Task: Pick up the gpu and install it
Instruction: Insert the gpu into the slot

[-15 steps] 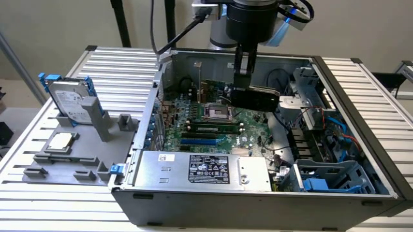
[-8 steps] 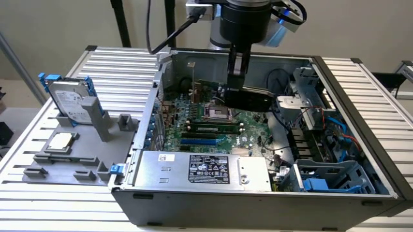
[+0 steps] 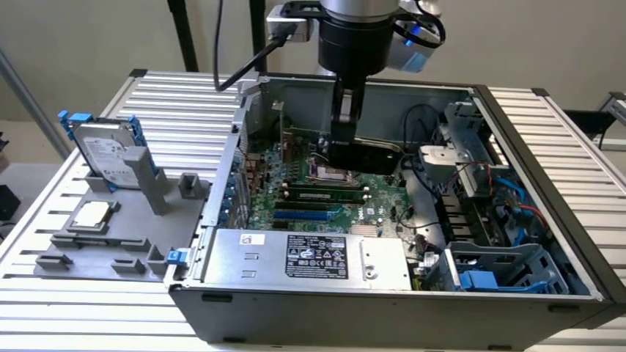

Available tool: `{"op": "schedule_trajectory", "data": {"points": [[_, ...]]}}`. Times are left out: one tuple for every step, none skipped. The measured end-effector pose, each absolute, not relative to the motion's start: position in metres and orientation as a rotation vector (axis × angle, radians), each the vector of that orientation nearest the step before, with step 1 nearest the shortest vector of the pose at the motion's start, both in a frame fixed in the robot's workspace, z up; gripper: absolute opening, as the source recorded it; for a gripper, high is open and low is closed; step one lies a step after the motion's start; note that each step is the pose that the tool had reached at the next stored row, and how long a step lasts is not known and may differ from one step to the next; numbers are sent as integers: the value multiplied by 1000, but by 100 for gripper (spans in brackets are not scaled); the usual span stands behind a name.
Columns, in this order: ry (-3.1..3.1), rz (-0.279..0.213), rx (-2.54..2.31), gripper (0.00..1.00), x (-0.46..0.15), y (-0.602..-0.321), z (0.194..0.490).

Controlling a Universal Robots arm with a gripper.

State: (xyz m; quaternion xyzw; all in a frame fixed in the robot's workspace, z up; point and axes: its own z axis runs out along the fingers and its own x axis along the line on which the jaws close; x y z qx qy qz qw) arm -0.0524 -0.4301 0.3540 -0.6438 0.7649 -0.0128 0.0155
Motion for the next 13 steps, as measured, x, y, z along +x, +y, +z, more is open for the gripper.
{"op": "schedule_trajectory", "data": {"points": [[2376,-40,-2007,27,-54,-430,352],[2372,-40,-2011,27,-55,-430,350],[2369,-40,-2015,27,-57,-430,348],[2366,-39,-2019,27,-59,-430,347],[2363,-39,-2022,27,-60,-430,345],[2361,-39,-2025,27,-62,-431,343],[2358,-39,-2027,27,-64,-431,341],[2356,-39,-2030,27,-65,-431,339],[2355,-39,-2031,27,-67,-431,338],[2353,-39,-2033,27,-69,-432,336],[2352,-39,-2034,27,-71,-432,334],[2351,-39,-2036,27,-72,-433,332],[2350,-39,-2037,27,-74,-433,330]]}}
